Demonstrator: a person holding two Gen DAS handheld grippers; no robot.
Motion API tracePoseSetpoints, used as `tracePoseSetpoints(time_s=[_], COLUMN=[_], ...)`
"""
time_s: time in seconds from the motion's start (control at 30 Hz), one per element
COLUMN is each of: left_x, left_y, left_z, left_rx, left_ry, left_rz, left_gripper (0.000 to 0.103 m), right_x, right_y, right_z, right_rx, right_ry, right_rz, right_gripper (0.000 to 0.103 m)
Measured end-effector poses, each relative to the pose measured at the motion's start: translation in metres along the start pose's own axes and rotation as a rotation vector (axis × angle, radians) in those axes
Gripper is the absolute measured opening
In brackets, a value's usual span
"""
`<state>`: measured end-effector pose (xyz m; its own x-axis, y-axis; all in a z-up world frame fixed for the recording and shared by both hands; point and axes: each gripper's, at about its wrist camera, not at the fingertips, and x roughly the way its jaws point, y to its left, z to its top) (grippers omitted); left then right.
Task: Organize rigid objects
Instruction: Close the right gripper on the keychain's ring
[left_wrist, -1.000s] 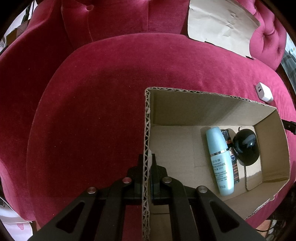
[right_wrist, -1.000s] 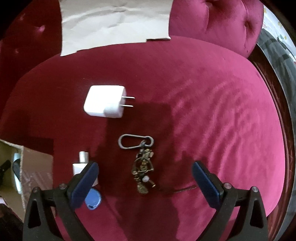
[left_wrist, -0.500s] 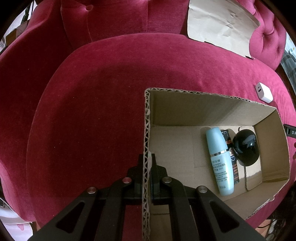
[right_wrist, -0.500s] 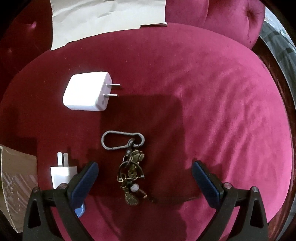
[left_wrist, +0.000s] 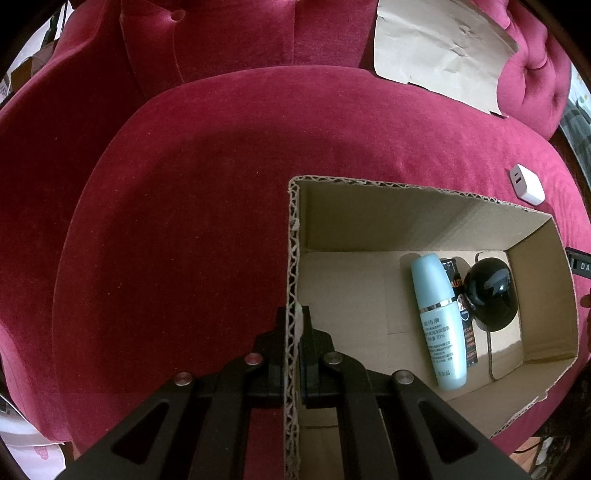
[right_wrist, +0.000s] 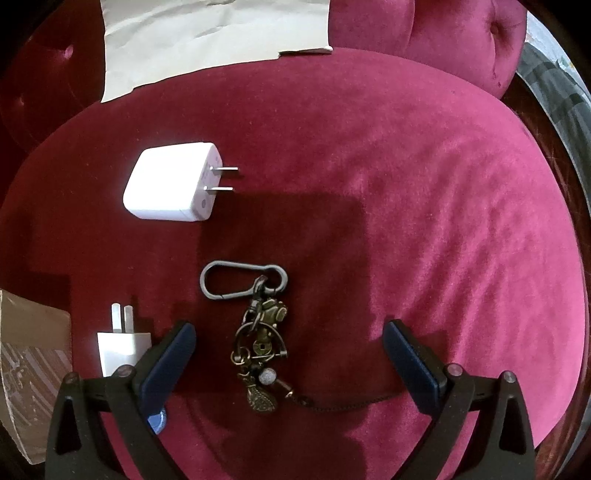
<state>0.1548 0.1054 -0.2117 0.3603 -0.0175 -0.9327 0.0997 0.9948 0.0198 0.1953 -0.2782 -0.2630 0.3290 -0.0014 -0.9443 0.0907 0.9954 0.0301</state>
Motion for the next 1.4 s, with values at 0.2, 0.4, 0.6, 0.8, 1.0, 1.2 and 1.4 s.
tracePoseSetpoints(time_s=[0.2, 0.4, 0.6, 0.8, 1.0, 1.2, 1.4], left_x=[0.000, 0.000, 0.000, 0.000, -0.001, -0.001, -0.002], left_y=[-0.001, 0.000, 0.000, 0.000, 0.000, 0.000, 0.000], left_z=[0.000, 0.000, -0.001, -0.001, -0.001, -0.001, -0.001], left_rx=[0.001, 0.001, 0.002, 0.001, 0.002, 0.001, 0.003], left_ry=[0.000, 0.000, -0.002, -0.002, -0.002, 0.000, -0.002], left_rz=[0.000, 0.000, 0.002, 0.001, 0.001, 0.000, 0.001], left_gripper=[0.003, 0.003, 0.003, 0.003, 0.003, 0.003, 0.003], right_x=[-0.009, -0.024, -0.031, -0.043, -0.060, -0.077, -0.096], right_y=[-0.003, -0.010, 0.001, 0.004, 0.006, 0.003, 0.008], right_z=[-0.005, -0.008, -0.013, -0.005, -0.008, -0.011, -0.016], right_rx=[0.013, 0.037, 0.013, 0.017, 0.023, 0.031, 0.030], right_ry=[-0.031, -0.057, -0.054, -0.065, -0.076, -0.091, -0.108], right_rz=[-0.009, -0.031, -0.038, -0.028, -0.025, -0.024, -0.018], right_gripper=[0.094, 0.023, 0.023, 0.023, 0.023, 0.023, 0.023])
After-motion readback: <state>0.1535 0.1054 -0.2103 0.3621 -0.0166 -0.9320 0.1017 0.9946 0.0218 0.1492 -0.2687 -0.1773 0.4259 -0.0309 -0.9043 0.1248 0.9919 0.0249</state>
